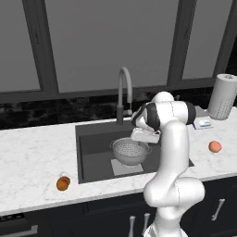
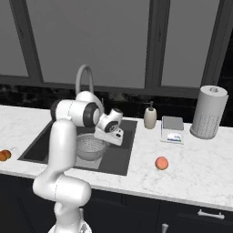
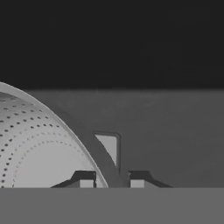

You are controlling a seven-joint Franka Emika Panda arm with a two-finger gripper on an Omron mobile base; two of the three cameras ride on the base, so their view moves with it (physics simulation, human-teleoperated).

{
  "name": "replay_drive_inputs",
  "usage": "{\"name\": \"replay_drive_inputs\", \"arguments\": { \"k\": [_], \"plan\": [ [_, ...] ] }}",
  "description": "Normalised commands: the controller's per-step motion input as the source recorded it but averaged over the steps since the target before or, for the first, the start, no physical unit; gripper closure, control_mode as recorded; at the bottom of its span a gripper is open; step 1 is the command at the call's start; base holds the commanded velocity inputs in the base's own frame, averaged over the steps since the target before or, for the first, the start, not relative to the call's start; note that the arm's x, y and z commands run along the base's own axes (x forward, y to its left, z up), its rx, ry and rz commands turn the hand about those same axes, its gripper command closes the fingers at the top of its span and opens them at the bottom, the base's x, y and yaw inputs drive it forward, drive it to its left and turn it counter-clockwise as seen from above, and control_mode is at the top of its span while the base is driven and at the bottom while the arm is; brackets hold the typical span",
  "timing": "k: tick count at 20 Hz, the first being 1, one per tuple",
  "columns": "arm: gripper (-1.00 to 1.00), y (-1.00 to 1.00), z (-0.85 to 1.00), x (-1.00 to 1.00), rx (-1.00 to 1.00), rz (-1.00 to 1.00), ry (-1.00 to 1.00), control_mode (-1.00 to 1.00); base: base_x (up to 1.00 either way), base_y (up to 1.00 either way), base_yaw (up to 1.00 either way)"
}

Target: Put the colander in the sink, put the peach, peach in the colander, and turn on the sink faucet and pour water over the colander.

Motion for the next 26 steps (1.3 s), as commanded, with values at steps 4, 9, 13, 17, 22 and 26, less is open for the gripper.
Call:
{"name": "replay_drive_inputs", "arguments": {
  "k": [4, 9, 13, 17, 22, 26],
  "plan": [
    [1.0, 0.07, -0.3, 0.1, 0.0, 0.0, -0.04, -1.0, 0.0, 0.0, 0.0],
    [1.0, 0.14, -0.22, 0.23, 0.0, 0.0, -0.04, -1.0, 0.0, 0.0, 0.0],
    [1.0, 0.35, -0.21, 0.01, 0.0, -0.06, -0.02, -1.0, 0.0, 0.0, 0.0],
    [1.0, 0.31, -0.12, -0.1, 0.0, -0.09, -0.05, -1.0, 0.0, 0.0, 0.0],
    [-1.0, 0.14, -0.01, -0.17, -0.03, -0.1, -0.06, -1.0, 0.0, 0.0, 0.0],
    [-1.0, -0.01, 0.28, -0.2, -0.04, -0.02, -0.02, -1.0, 0.0, 0.0, 0.0]
  ]
}}
